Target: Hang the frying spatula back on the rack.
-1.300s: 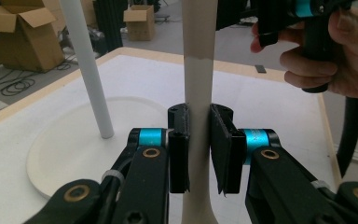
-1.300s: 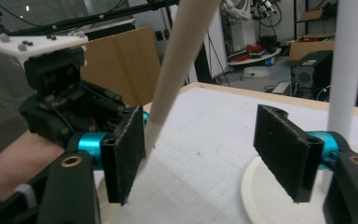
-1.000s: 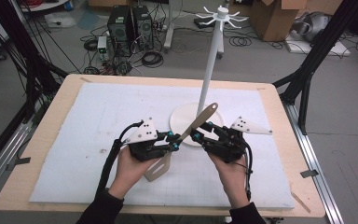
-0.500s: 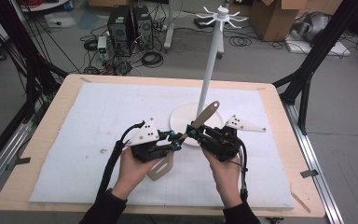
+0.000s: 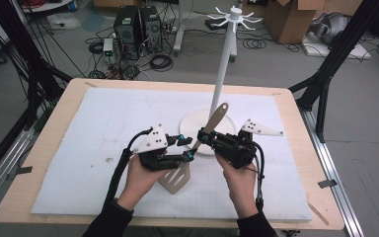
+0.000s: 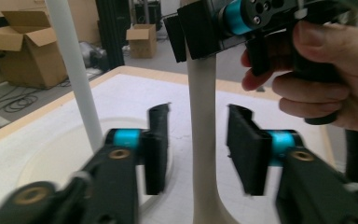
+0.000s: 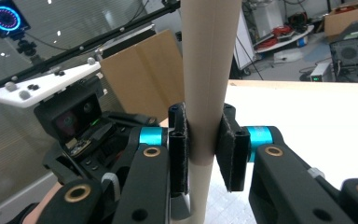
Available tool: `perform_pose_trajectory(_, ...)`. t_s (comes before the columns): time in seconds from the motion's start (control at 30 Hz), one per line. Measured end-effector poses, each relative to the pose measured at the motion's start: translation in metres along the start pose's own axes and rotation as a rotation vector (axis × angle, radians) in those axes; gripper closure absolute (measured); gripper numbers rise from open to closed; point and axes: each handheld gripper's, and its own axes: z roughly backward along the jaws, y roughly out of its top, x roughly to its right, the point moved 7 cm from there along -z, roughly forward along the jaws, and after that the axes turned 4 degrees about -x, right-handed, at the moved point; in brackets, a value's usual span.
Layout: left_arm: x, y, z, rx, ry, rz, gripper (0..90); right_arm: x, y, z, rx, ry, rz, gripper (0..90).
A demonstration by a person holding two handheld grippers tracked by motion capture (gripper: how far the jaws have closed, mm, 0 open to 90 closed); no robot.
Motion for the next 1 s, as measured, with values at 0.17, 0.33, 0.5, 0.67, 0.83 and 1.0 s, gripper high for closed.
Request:
perform_pose_trajectory(0.17, -0.001, 0.005, 0.017, 0.043, -0.016, -0.006, 38.3, -0.005, 0.010, 0.003, -0.026, 0.021, 0.073, 76.4)
perform_pose_trajectory(0.33, 0.002, 0.004, 0.040, 0.061, -0.060, -0.070, 31.7, -0.012, 0.020, 0.004, -0.078, 0.074, 0.177, 76.4)
perform_pose_trajectory(0.5, 0.000, -0.002, 0.065, 0.075, -0.084, -0.064, 27.4, -0.017, 0.038, 0.004, -0.132, 0.137, 0.277, 76.4)
perform_pose_trajectory(0.67, -0.003, -0.008, 0.091, 0.099, -0.112, -0.037, 24.9, -0.018, 0.058, 0.006, -0.136, 0.157, 0.308, 76.4)
perform_pose_trajectory(0.83, -0.005, -0.016, 0.114, 0.102, -0.129, -0.032, 23.3, -0.014, 0.081, 0.009, -0.147, 0.186, 0.349, 76.4)
perform_pose_trajectory(1.0, -0.008, -0.023, 0.132, 0.116, -0.132, -0.017, 21.7, -0.006, 0.101, 0.010, -0.161, 0.198, 0.366, 76.3)
